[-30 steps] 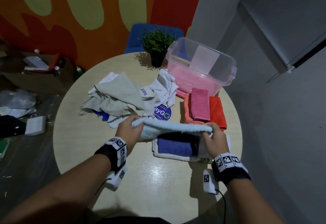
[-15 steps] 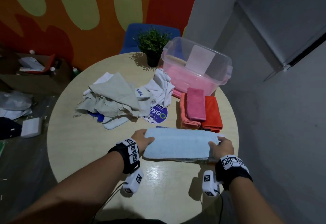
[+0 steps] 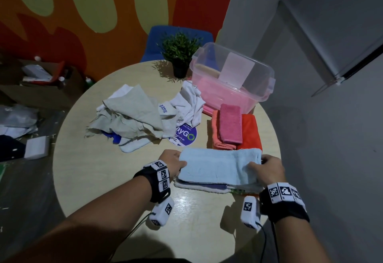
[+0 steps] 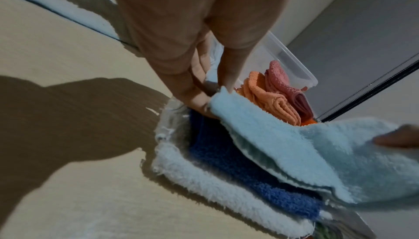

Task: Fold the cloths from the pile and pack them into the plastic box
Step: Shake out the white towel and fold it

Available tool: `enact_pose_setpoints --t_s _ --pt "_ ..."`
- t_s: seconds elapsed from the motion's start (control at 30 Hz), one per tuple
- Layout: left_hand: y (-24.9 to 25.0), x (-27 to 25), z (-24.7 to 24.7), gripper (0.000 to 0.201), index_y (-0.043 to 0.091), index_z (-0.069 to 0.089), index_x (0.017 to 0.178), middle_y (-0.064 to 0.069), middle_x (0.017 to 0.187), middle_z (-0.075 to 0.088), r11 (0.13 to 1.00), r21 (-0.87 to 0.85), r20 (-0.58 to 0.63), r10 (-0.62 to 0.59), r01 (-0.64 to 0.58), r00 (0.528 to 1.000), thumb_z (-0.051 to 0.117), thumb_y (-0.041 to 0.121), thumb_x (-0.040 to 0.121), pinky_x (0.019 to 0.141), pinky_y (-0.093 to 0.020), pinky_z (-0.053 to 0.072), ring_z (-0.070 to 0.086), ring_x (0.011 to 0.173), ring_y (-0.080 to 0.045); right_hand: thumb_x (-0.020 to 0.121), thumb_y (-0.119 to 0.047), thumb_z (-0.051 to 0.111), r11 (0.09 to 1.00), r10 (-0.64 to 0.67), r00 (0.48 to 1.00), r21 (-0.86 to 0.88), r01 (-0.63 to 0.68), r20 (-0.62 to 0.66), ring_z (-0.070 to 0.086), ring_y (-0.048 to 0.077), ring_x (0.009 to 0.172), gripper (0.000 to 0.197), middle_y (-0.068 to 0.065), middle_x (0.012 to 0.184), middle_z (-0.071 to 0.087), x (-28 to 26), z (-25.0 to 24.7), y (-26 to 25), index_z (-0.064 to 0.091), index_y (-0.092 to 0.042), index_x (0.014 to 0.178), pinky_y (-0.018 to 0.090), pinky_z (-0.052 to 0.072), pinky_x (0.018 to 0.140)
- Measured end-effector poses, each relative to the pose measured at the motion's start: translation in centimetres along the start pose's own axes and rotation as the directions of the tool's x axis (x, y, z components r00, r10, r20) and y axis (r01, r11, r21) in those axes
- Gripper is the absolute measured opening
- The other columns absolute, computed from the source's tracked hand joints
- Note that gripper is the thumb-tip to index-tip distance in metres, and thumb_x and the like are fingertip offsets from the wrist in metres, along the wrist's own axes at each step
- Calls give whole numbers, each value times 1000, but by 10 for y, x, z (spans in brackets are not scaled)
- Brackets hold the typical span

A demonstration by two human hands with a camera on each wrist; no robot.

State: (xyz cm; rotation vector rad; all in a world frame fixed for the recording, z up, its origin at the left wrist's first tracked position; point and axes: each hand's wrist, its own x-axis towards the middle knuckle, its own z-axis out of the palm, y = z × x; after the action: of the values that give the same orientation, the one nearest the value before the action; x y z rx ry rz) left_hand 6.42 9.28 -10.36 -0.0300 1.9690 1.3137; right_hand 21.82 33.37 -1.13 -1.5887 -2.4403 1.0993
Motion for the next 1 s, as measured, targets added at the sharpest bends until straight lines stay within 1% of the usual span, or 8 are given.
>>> enact_pose_setpoints --t_s 0.07,0.17,0.33,0.47,0.57,0.67,0.8,1.0 --pt "-2 0 -1 4 5 68 81 -9 61 62 1000 2 6 -8 8 1000 69 2 84 50 -24 40 49 46 -20 75 -10 72 996 -61 997 68 58 42 64 20 72 22 6 85 70 -5 10 -16 70 -13 97 25 48 59" --pt "-4 1 2 34 12 49 59 -10 54 43 998 -48 -13 -31 30 999 62 12 90 54 -30 32 39 44 -20 79 -7 74 970 -176 977 192 151 120 61 11 58 22 7 85 68 -18 41 -46 66 -12 99 20 45 49" --pt "6 -1 3 55 6 59 75 -12 62 52 954 -246 -34 -187 174 982 49 57 93 51 -29 40 49 51 -24 85 -18 75 963 -221 914 223 150 340 65 13 67 20 2 81 69 -32 97 -61 67 -10 102 28 57 69" --pt "11 -8 7 70 15 64 88 -9 81 61 996 29 -10 -89 90 996 57 82 67 71 -31 45 61 73 -26 87 -11 63 994 -104 992 33 101 76 61 23 81 10 7 92 69 -22 85 -37 66 -14 96 27 49 79" --pt "9 -6 14 87 9 49 142 -9 140 56 970 238 -41 -32 41 999 72 62 78 97 -30 41 54 126 -27 88 -22 64 995 -73 996 -61 76 52 61 29 96 22 10 100 67 -22 78 -25 62 -10 106 28 41 76" --pt "8 -3 19 60 10 62 127 -6 125 66 970 241 -36 4 5 999 77 45 81 90 -30 50 64 109 -26 91 -32 65 996 -18 977 -83 36 210 61 31 109 39 11 112 67 -26 84 -22 59 -7 119 25 37 78" --pt "11 -12 16 20 14 70 102 -3 96 73 997 49 -7 53 -52 999 74 20 84 84 -38 58 68 88 -22 87 -27 69 995 -95 963 41 88 251 63 24 94 33 7 109 70 -29 89 -23 65 -11 116 25 41 76" --pt "20 -26 -1 63 24 62 116 -6 106 72 947 -233 30 233 -220 972 72 4 57 81 -39 57 69 97 -24 76 2 70 900 -273 925 410 149 263 63 19 76 23 7 88 69 -33 65 -36 66 -17 87 31 52 64"
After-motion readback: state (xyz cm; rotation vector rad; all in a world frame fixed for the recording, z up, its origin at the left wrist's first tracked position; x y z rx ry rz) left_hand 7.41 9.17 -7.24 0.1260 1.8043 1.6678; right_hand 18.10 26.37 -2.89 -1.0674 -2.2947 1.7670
